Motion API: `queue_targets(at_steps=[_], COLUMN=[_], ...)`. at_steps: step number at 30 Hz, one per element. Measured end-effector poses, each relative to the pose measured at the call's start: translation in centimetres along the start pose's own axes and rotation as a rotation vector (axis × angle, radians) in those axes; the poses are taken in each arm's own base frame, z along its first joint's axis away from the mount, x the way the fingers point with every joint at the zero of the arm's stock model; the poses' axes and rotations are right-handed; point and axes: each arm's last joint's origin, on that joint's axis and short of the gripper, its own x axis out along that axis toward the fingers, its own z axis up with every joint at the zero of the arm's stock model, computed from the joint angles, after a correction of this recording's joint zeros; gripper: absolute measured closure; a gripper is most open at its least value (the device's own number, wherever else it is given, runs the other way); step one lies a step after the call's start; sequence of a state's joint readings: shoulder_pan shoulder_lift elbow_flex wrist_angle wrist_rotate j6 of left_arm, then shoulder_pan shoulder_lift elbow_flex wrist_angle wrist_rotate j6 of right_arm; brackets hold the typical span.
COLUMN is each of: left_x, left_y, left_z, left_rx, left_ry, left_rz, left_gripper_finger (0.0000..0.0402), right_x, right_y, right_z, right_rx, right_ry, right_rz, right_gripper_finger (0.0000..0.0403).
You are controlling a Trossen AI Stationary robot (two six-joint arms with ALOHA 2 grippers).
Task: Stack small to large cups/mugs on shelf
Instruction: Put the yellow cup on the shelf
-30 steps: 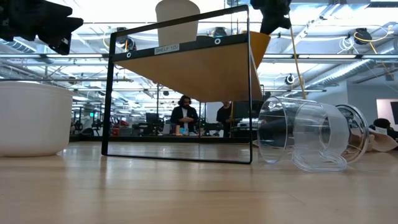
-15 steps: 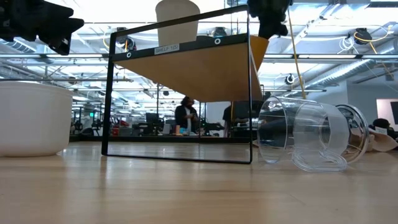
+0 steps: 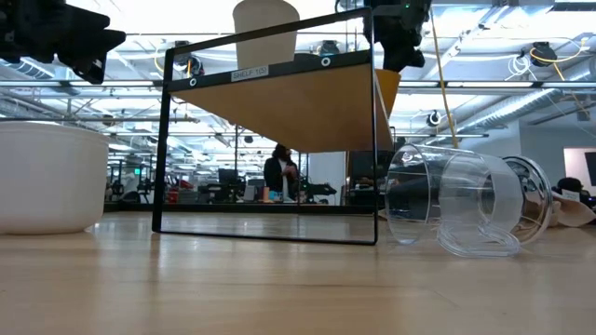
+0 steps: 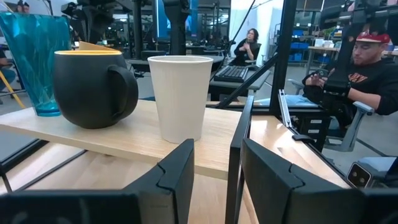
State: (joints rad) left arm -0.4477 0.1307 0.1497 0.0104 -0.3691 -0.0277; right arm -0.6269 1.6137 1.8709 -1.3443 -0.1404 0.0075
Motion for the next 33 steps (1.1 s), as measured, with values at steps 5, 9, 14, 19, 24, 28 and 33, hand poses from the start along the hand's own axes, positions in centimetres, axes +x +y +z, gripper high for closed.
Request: queue_targets(at_steps=[5, 9, 14, 19, 24, 28, 33], left_x=[0.00, 0.00, 0.00, 0.00, 0.00, 0.00, 0.00], left_y=[0.00, 0.00, 0.00, 0.00, 0.00, 0.00, 0.00], left_z=[-0.08, -0.08, -0.09, -0.09, -0.09, -0.10, -0.11], left_rx=[-0.004, -0.004, -0.003, -0.003, -0.003, -0.003, -0.002], left_ry=[0.008, 0.008, 0.009, 0.009, 0.009, 0.010, 0.011], left_rz=[0.000, 0.000, 0.000, 0.000, 0.000, 0.000, 0.000], left_gripper_finger=[0.0268, 0.0268, 0.0268, 0.0268, 0.0268, 0.0268, 0.0268], right_x=[0.79, 1.03, 1.03, 1.03, 1.03, 1.04, 1.04], right_y=[-0.28, -0.53, -0.84, -0.85, -0.85, -0.84, -0.84], right_z=[0.32, 0.42, 0.45, 0.46, 0.47, 0.53, 0.66], right_rx=[-0.011, -0.008, -0.006, -0.011, -0.014, -0.014, -0.008], right_ry=[0.022, 0.029, 0.028, 0.027, 0.026, 0.020, 0.007], right_rz=[-0.001, -0.002, -0.006, -0.006, -0.006, -0.006, -0.007], right_gripper_finger=[0.0403, 0.0403, 0.0403, 0.0403, 0.0403, 0.0403, 0.0403])
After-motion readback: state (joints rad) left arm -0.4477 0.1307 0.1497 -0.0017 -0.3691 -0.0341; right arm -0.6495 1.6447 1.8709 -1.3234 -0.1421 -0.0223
